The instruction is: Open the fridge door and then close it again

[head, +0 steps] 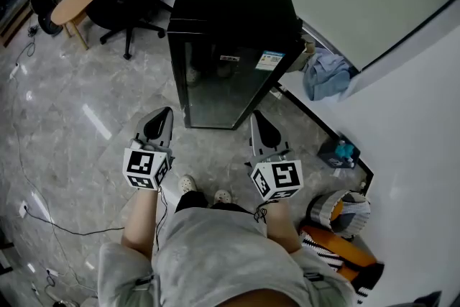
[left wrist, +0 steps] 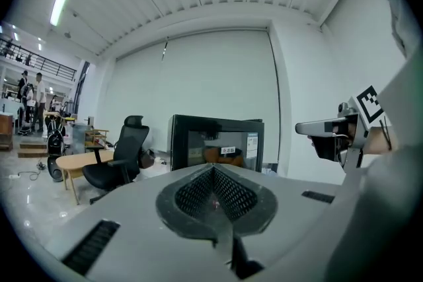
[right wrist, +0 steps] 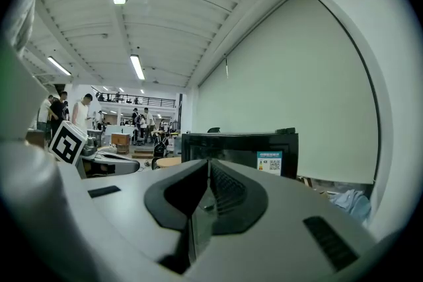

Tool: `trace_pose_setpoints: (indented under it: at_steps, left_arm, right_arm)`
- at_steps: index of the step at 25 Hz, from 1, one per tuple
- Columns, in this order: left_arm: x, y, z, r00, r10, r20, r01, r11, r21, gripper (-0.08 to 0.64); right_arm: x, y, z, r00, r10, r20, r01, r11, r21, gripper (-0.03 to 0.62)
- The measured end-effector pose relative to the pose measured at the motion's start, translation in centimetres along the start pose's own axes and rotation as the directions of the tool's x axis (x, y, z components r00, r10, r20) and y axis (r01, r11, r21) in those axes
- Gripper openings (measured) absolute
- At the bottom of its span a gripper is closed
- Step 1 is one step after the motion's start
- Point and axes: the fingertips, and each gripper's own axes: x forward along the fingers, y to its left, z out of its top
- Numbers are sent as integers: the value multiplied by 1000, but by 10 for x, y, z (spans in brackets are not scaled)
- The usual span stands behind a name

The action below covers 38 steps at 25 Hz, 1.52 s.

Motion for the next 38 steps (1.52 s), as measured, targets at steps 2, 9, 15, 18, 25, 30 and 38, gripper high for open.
trace_pose_setpoints:
  at_steps: [2, 9, 15, 18, 25, 30, 38]
  left_arm:
    - [-9, -7, 7, 1000, 16, 21, -16, 1000, 19, 14]
    - [-34, -32, 17, 996, 57, 64, -59, 998, 26, 14]
    - [-51, -50, 36, 989, 75, 124, -78, 997, 24, 14]
    - [-56, -58, 42, 987, 76, 144, -81, 996, 29, 14]
    - [-63, -78, 46, 984, 72, 162, -78, 997, 30, 14]
    - [-65, -85, 49, 982, 77, 171, -83, 996, 30, 14]
    - [-68, -93, 46, 982, 85, 169, -91, 995, 27, 14]
  right_arm:
    - [-6, -1, 3, 1000, 9, 9, -9, 1000, 0, 26]
    - [-24, -4, 12, 998, 53, 39, -52, 999, -8, 26]
    - [-36, -4, 19, 995, 84, 59, -83, 996, -14, 26]
    - [-42, -5, 22, 993, 97, 63, -96, 995, -23, 26]
    - [-56, -8, 25, 989, 122, 78, -119, 992, -39, 26]
    - [-59, -10, 28, 987, 138, 85, -134, 990, -43, 26]
    - [-64, -10, 28, 983, 157, 93, -154, 987, -42, 26]
